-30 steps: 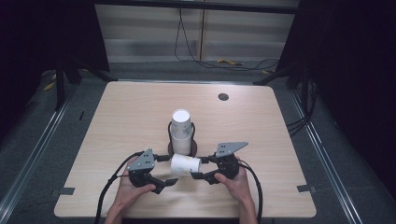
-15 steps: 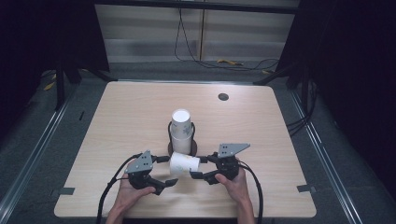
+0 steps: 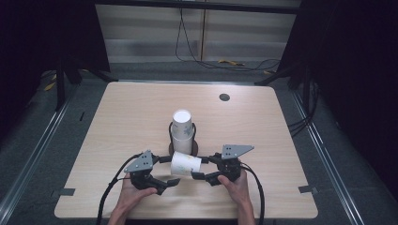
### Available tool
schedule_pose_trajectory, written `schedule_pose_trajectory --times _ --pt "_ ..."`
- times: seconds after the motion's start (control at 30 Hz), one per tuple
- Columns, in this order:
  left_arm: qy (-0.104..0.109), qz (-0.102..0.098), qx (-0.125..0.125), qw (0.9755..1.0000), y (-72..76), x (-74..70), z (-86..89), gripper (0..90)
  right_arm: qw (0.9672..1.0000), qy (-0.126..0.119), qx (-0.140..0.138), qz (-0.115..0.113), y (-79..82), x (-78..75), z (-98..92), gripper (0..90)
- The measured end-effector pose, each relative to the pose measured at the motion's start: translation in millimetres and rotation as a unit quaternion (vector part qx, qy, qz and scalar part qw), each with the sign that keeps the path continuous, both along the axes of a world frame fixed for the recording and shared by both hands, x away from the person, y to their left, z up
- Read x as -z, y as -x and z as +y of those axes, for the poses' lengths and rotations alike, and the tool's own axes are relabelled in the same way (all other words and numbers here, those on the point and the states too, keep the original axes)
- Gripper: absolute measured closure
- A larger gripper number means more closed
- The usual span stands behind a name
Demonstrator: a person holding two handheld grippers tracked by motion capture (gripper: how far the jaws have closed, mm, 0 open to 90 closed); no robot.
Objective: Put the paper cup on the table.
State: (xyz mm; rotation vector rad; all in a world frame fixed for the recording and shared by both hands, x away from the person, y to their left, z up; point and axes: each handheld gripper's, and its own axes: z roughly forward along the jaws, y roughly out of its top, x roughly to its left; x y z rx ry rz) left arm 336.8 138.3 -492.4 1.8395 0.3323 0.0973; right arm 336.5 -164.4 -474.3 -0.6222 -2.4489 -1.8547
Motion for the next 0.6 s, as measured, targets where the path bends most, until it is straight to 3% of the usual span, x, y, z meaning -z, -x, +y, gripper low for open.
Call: schedule_pose_trajectory --times 0.33,0.6 --pt "0.029 0.004 -0.004 0.9996 -4.7 -0.1 1.4 16.4 1.0000 -0.006 -0.005 -0.001 0.8 1.7 0.2 37.2" --pt "0.039 0.003 0.006 0.9992 -10.0 0.2 3.4 15.3 0.9999 -0.007 -0.012 0.001 0.0 2.6 3.3 37.5"
